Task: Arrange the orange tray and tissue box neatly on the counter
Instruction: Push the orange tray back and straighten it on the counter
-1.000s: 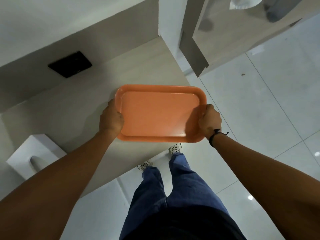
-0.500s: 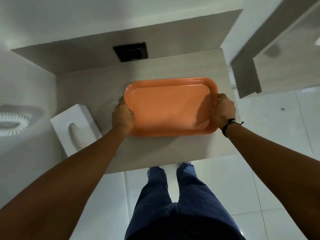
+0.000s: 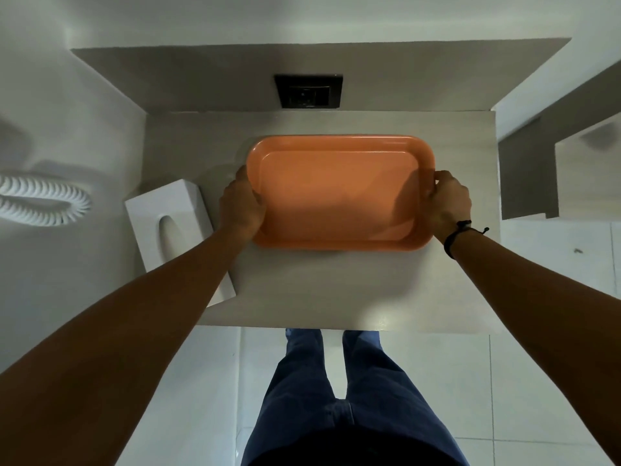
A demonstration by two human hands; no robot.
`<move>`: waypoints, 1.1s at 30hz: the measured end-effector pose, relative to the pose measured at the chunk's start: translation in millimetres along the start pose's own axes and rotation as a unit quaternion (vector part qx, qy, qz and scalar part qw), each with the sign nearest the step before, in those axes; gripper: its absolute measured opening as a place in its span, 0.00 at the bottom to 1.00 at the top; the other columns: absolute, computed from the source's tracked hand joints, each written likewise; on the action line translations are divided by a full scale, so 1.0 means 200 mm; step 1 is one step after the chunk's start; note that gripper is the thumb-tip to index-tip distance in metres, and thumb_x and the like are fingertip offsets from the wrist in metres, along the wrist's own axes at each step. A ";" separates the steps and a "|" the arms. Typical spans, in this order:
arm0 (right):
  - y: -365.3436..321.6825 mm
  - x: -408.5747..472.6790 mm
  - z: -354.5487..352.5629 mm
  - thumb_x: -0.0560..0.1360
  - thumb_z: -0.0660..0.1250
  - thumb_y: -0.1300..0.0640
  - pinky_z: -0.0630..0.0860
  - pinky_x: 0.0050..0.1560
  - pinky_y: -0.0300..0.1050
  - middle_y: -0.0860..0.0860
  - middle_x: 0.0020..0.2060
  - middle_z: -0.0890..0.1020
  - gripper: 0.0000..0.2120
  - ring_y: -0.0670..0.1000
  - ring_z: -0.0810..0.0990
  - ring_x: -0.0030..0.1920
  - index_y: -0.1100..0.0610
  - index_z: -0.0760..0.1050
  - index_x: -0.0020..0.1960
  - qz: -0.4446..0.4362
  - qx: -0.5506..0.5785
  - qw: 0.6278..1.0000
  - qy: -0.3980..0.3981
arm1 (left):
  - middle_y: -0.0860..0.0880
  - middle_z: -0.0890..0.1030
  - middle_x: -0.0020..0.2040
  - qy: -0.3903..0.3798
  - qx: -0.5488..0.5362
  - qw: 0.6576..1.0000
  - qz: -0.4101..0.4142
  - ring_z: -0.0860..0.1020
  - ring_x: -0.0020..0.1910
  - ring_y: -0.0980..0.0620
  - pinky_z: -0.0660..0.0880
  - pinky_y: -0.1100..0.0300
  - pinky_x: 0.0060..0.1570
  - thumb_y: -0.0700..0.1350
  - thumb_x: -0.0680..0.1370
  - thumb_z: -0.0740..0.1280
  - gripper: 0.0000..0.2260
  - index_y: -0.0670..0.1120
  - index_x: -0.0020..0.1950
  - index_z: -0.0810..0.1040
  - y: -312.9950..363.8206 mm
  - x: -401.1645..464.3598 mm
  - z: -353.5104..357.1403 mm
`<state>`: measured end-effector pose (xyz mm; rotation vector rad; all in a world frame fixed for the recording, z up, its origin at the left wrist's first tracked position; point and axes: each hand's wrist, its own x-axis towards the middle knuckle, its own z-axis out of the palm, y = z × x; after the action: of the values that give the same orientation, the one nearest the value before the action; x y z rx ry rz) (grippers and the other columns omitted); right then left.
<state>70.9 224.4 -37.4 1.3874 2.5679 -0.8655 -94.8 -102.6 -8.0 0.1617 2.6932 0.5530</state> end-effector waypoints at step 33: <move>0.29 -0.65 0.21 0.89 0.51 0.42 0.54 0.87 0.60 0.62 0.88 0.51 0.37 0.64 0.51 0.88 0.66 0.47 0.87 -0.326 -0.258 0.907 -0.069 | 0.34 0.42 0.88 -0.015 0.193 0.947 0.258 0.43 0.88 0.33 0.47 0.38 0.87 0.73 0.82 0.55 0.51 0.35 0.88 0.46 -0.31 -0.55 0.42</move>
<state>186.1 130.8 -53.7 0.3090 2.8575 -0.2535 37.1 -149.9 -65.9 0.9902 2.6919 0.1453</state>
